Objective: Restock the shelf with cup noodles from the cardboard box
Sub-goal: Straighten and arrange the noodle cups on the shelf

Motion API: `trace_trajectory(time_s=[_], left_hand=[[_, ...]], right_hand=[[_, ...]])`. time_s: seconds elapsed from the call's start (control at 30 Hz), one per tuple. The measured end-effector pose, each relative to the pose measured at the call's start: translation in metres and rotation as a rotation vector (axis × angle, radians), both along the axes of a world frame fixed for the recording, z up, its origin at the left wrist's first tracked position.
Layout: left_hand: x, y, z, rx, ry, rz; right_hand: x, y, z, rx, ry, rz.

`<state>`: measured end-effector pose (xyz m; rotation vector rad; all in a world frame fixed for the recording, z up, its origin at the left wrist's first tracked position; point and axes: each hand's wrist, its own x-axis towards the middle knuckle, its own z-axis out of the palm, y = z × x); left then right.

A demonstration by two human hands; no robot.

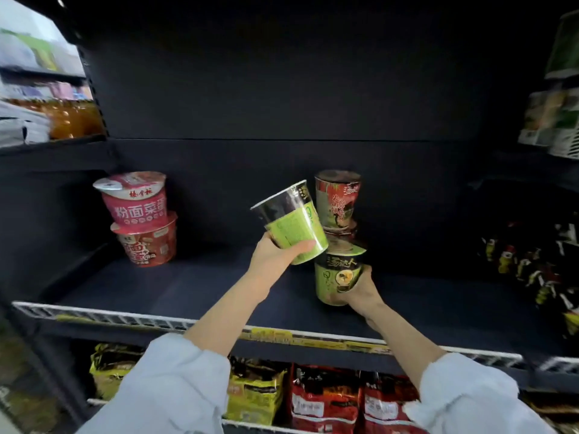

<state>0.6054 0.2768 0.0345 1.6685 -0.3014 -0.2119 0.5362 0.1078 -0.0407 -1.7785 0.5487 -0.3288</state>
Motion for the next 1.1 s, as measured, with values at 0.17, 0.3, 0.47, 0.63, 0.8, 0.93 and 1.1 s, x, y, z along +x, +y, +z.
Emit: trace_trajectory(time_s=[0.17, 0.3, 0.47, 0.63, 0.8, 0.93, 1.1], left_hand=[[0.000, -0.019, 0.016, 0.050, -0.118, -0.046], [-0.004, -0.043, 0.018, 0.105, -0.187, -0.103], [-0.009, -0.061, 0.006, 0.308, -0.197, -0.090], [-0.021, -0.068, 0.001, 0.397, -0.237, -0.004], [-0.040, -0.059, 0.002, 0.420, -0.210, 0.013], [-0.066, -0.044, 0.008, 0.444, -0.177, 0.053], [-0.122, -0.032, 0.007, 0.361, -0.168, -0.077]], right_hand=[[0.006, -0.003, 0.002, -0.135, 0.090, 0.029], [0.001, -0.007, 0.001, -0.209, 0.159, 0.082], [-0.001, -0.013, 0.004, -0.158, 0.139, 0.135], [-0.006, -0.019, 0.022, -0.131, 0.054, 0.129], [-0.018, -0.019, 0.039, -0.213, 0.048, 0.119], [-0.043, -0.013, 0.050, -0.147, 0.039, 0.098], [-0.121, -0.006, 0.062, -0.177, -0.031, 0.070]])
